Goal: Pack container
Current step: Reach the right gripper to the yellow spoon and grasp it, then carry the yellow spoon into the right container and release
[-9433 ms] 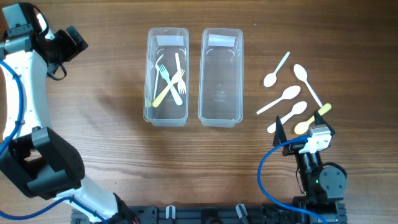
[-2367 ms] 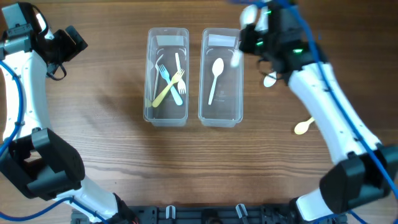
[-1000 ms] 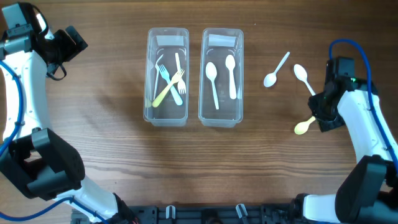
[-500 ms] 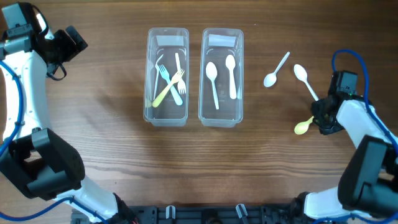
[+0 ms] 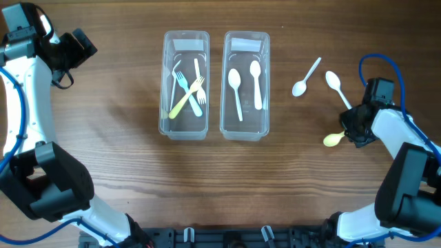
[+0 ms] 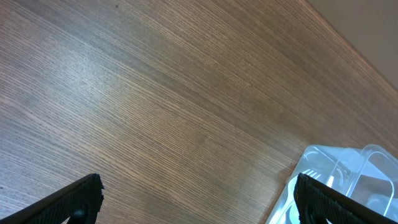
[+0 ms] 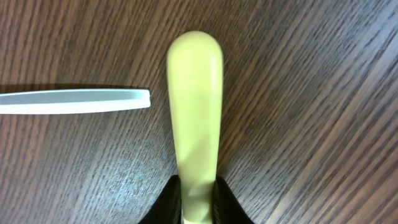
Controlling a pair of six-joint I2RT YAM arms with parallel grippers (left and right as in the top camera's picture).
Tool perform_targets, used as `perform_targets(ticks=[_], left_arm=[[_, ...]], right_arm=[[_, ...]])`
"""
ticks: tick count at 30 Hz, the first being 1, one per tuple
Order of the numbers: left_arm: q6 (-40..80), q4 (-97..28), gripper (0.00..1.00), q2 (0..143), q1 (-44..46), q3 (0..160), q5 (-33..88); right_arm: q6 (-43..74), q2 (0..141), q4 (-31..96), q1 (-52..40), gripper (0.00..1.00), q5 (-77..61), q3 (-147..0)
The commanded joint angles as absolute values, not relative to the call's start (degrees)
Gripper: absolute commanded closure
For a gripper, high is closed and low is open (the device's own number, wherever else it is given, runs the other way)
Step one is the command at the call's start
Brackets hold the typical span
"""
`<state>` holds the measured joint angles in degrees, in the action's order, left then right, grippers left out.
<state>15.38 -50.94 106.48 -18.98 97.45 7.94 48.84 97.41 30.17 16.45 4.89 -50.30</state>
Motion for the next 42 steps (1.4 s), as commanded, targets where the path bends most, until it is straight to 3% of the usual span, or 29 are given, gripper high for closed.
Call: perform_targets(ticks=[1, 12, 19, 25, 29, 32, 40, 41, 42], left_arm=[[15.7, -50.8, 0.0, 104.9, -19.2, 98.0, 7.8], [15.7, -50.8, 0.0, 104.9, -19.2, 98.0, 7.8], [15.7, -50.8, 0.0, 104.9, -19.2, 98.0, 7.8], [15.7, -50.8, 0.0, 104.9, -19.2, 98.0, 7.8], [15.7, -50.8, 0.0, 104.9, -19.2, 98.0, 7.8], [15.7, -50.8, 0.0, 104.9, -19.2, 98.0, 7.8], [15.7, -50.8, 0.0, 104.9, -19.2, 98.0, 7.8], [15.7, -50.8, 0.0, 104.9, -19.2, 98.0, 7.8], [15.7, -50.8, 0.0, 104.9, -19.2, 98.0, 7.8]], right_arm=[[49.5, 97.9, 30.8, 16.6, 0.95, 3.1, -50.4], [39.5, 84.6, 42.7, 14.4, 0.96, 6.9, -69.1], [35.4, 83.2, 29.8, -0.4, 0.96, -6.0, -70.1], [28.3, 87.7, 21.4, -12.7, 0.96, -6.1, -70.1], [28.5, 91.2, 22.7, -15.3, 0.96, -6.4, -70.1], [28.6, 93.1, 21.9, -16.0, 0.9, -8.8, -70.1], [28.5, 93.6, 19.5, -16.0, 0.95, -10.4, -70.1], [28.6, 93.6, 19.5, -16.0, 0.89, -10.4, -70.1], [28.6, 93.6, 19.4, -16.0, 0.64, -10.4, -70.1]])
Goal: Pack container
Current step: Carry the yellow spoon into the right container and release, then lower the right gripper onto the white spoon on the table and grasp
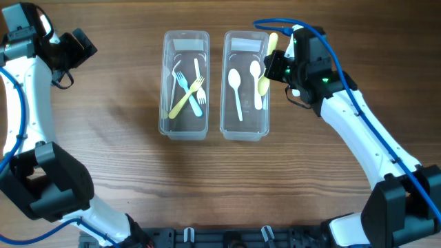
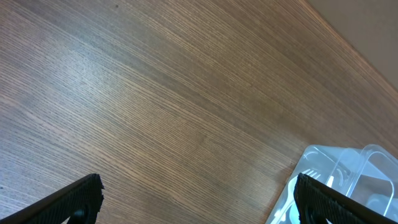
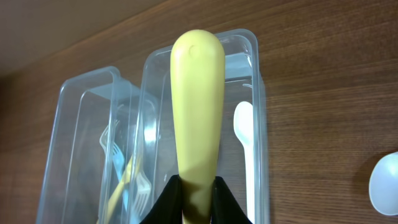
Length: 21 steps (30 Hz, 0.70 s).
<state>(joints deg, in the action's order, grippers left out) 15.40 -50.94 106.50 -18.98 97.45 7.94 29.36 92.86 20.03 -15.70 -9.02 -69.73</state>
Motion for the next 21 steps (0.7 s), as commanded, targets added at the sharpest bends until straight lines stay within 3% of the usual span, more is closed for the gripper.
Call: perform_targets(ticks=[1, 4, 12, 19, 21], left_arm=[[15.7, -50.8, 0.0, 104.9, -19.2, 98.0, 7.8], [15.7, -50.8, 0.0, 104.9, -19.2, 98.0, 7.8], [15.7, -50.8, 0.0, 104.9, -19.2, 98.0, 7.8], [15.7, -50.8, 0.0, 104.9, -19.2, 98.0, 7.8], [15.7, -50.8, 0.0, 104.9, -19.2, 98.0, 7.8]], right_arm=[[28.5, 93.6, 19.2, -16.0, 0.58, -10.4, -70.1], [28.5, 93.6, 17.5, -16.0, 0.52, -12.7, -70.1], [23.9, 93.2, 16.3, -14.2, 0.5, -9.7, -70.7], [12.4, 91.0, 29.2, 0.3, 0.49, -8.6, -74.3], [2.8, 91.0, 32.6, 5.6, 0.5, -8.6, -74.4]])
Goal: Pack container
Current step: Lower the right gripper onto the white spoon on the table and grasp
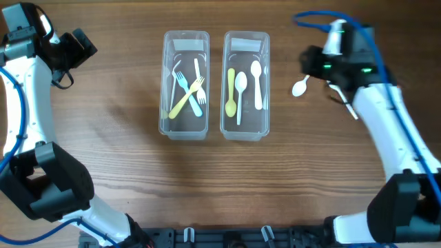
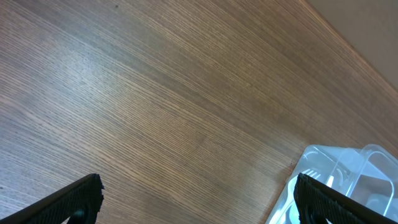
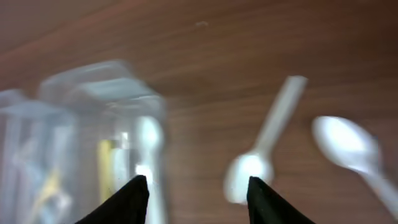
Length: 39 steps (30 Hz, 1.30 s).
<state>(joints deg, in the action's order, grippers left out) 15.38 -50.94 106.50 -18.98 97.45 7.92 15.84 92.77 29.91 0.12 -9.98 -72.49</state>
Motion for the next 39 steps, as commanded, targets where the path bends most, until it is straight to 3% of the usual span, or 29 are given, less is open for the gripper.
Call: perform_targets(ticks=[1, 4, 7, 10, 20, 26, 29, 33, 37, 39], left_arm=[[15.7, -50.8, 0.0, 104.9, -19.2, 98.0, 7.8], [15.7, -50.8, 0.0, 104.9, -19.2, 98.0, 7.8], [15.7, -50.8, 0.0, 104.9, -19.2, 98.0, 7.8], [15.7, -50.8, 0.0, 104.9, -19.2, 98.0, 7.8], [15.7, -50.8, 0.0, 104.9, -19.2, 98.0, 7.8], [15.7, -50.8, 0.0, 104.9, -19.2, 98.0, 7.8], [15.7, -50.8, 0.0, 104.9, -19.2, 98.0, 7.8], [15.7, -50.8, 0.0, 104.9, -19.2, 98.0, 7.8], [15.7, -50.8, 0.0, 104.9, -19.2, 98.0, 7.8], [15.7, -50.8, 0.0, 104.9, -19.2, 98.0, 7.8]], right_arm=[[-2.0, 91.0, 33.8, 7.4, 0.52, -8.6, -74.4], [-16.7, 91.0, 35.2, 10.4, 0.55, -8.6, -74.3], [-30.3, 91.1, 35.2, 11.1, 0.49, -8.6, -74.3], [-34.7, 93.1, 35.2, 11.2, 0.42, -8.6, -74.3], [-35.2, 107.5, 34.1, 11.2, 0.41, -3.8, -74.3], [-22.2, 111.2, 31.3, 14.4, 0.41, -2.5, -74.3], [-20.1, 111.2, 31.2, 17.4, 0.48, -3.0, -74.3], [-26.3, 111.2, 31.6, 18.7, 0.56, -6.5, -74.3], [-28.5, 111.2, 31.6, 18.3, 0.48, -9.1, -74.3], [-28.8, 111.2, 31.9, 18.3, 0.37, -9.1, -74.2]])
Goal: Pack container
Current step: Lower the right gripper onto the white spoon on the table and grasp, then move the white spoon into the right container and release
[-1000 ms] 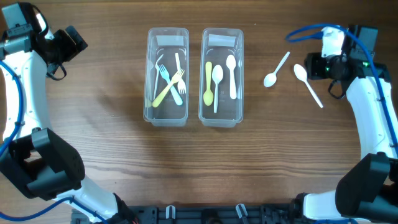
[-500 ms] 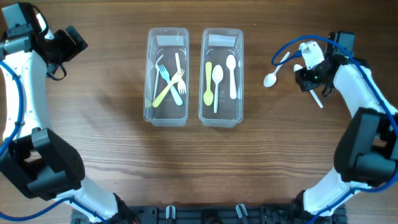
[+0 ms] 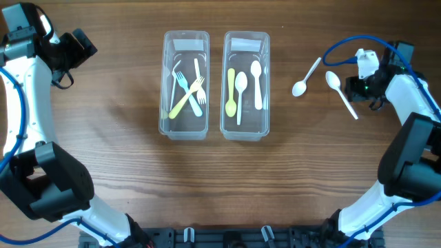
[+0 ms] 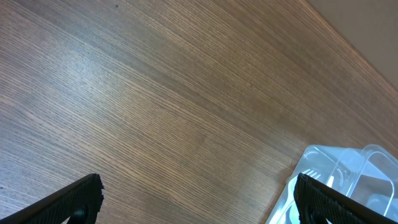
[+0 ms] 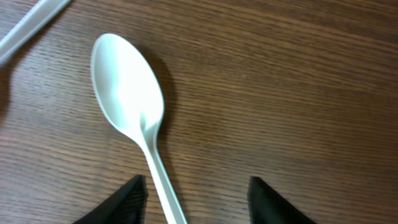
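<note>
Two clear containers stand mid-table. The left container (image 3: 185, 84) holds several forks. The right container (image 3: 245, 85) holds a yellow spoon (image 3: 231, 91) and two white spoons. Two more white spoons lie on the wood to the right: one (image 3: 306, 76) nearer the containers, the other (image 3: 340, 93) (image 5: 138, 118) under my right gripper (image 5: 198, 199). That gripper is open, its fingers on either side of the spoon's handle, low over the table. My left gripper (image 4: 198, 193) is open over bare wood at the far left, with a container corner (image 4: 339, 180) in its view.
The right arm's blue cable (image 3: 344, 48) loops above the loose spoons. The table's far edge (image 4: 360, 50) shows in the left wrist view.
My right gripper has moved right and down, from above the spoon nearer the containers to low over the other loose white spoon, still open. The left arm has not moved.
My right gripper was shut on the yellow spoon at the table's right side. Then it held that spoon over the right container. Then the yellow spoon lay in the container and the gripper was open, back to the right. Now it straddles a white spoon's handle.
</note>
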Controlling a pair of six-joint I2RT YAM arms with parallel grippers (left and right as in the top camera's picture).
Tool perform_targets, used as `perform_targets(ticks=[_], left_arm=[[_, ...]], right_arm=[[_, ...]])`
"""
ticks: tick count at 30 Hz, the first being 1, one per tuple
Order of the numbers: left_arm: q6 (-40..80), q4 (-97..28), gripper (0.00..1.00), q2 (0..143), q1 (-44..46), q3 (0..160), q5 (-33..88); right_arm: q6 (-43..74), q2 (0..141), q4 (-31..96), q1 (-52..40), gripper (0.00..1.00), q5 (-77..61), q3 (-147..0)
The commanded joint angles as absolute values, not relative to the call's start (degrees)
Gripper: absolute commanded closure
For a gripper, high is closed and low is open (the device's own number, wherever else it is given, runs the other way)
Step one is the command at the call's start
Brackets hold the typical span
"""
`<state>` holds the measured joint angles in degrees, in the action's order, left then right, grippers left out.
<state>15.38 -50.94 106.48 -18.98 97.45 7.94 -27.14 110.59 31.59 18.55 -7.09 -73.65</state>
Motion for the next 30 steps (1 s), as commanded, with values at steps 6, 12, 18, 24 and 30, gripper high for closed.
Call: perform_targets(ticks=[6, 12, 18, 24, 30], left_arm=[[15.7, -50.8, 0.0, 104.9, -19.2, 98.0, 7.8], [15.7, -50.8, 0.0, 104.9, -19.2, 98.0, 7.8], [15.7, -50.8, 0.0, 104.9, -19.2, 98.0, 7.8], [15.7, -50.8, 0.0, 104.9, -19.2, 98.0, 7.8], [15.7, -50.8, 0.0, 104.9, -19.2, 98.0, 7.8]], right_arm=[[-33.0, 111.2, 32.2, 18.3, 0.36, -11.1, -72.2], [-32.7, 113.1, 32.5, 18.3, 0.37, -14.8, -71.5], [-29.4, 117.5, 32.4, 18.3, 0.4, -15.8, -71.5], [-24.8, 118.0, 32.3, 18.2, 0.96, -16.2, -71.8], [-17.9, 113.8, 36.2, 18.2, 0.96, -13.5, -76.5]])
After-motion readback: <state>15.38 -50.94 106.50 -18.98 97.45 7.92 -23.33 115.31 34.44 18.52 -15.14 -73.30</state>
